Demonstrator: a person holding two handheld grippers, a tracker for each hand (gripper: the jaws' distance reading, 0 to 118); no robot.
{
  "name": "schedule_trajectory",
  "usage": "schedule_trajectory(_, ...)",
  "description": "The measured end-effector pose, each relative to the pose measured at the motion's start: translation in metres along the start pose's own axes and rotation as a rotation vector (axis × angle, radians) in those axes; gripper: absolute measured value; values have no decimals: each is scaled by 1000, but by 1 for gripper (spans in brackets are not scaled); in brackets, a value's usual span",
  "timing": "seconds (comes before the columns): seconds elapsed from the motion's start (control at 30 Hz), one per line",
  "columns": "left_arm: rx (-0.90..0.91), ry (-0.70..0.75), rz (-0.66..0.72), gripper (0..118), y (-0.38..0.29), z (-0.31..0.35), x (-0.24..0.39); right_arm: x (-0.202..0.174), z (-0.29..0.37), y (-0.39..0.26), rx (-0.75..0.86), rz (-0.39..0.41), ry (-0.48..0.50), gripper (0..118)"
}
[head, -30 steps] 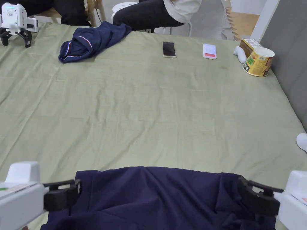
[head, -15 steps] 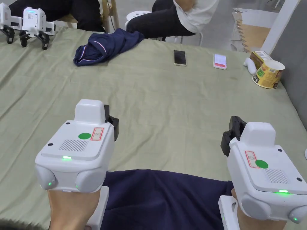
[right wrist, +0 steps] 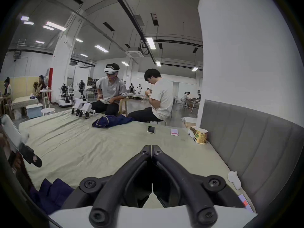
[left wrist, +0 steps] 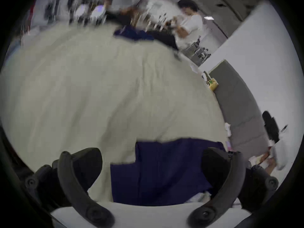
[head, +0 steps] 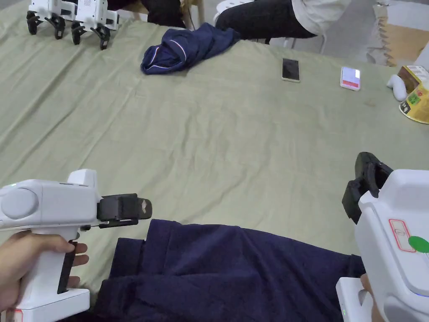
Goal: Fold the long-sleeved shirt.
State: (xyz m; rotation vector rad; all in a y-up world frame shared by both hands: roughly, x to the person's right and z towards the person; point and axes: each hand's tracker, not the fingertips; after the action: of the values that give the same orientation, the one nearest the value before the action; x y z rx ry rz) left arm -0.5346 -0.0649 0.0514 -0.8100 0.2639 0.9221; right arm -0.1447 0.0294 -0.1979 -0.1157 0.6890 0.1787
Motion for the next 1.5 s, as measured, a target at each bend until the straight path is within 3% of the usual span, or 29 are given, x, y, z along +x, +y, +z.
schedule_trajectory(0.13,-167,-17,200,110,-14,-36,-68,-10,0,-3,-9,18,37,0)
schedule_trajectory(0.2,-206,-48,206,111,-22,-46,-77,-13,0,-3,-17,20,58,0)
schedule_trajectory(0.27,-163,-119,69,112,-19,-44,-72,-14,-1,-5,-22,23,67,0)
schedule_trajectory(0.43,-312,-283,147,112,-20,-63,-57,-18,-8,-7,-35,-12,92,0)
schedule_trajectory(0.63,-316,-521,291,112,-30,-96,-56,-15,-8,-12,-42,-21,108,0)
schedule_trajectory(0.77,-315,-515,249,110,-29,-109,-40,-9,-8,-15,-62,-37,102,0)
schedule_trajectory(0.8,-336,-453,172,103,-28,-110,-35,-7,-9,-16,-64,-40,99,0)
schedule_trajectory(0.87,-345,-307,149,13,-27,-117,-35,-6,-8,-15,-65,-42,92,0)
schedule_trajectory(0.9,-366,-170,163,13,-30,-124,-39,-4,-7,-15,-64,-44,91,0)
schedule_trajectory(0.93,-349,-389,253,13,-28,-119,-50,-2,-7,-15,-63,-44,88,0)
schedule_trajectory(0.97,-326,-401,251,13,-26,-115,-44,-2,-5,-14,-62,-40,87,0)
schedule_trajectory(1.0,-285,-303,180,13,-23,-114,-49,0,-4,-14,-60,-35,82,0)
schedule_trajectory(1.13,-240,-329,225,13,1,-96,-63,7,-9,-14,-69,-41,66,0)
schedule_trajectory(1.5,-34,-107,223,13,102,-11,-119,4,-24,-12,-90,-32,63,0)
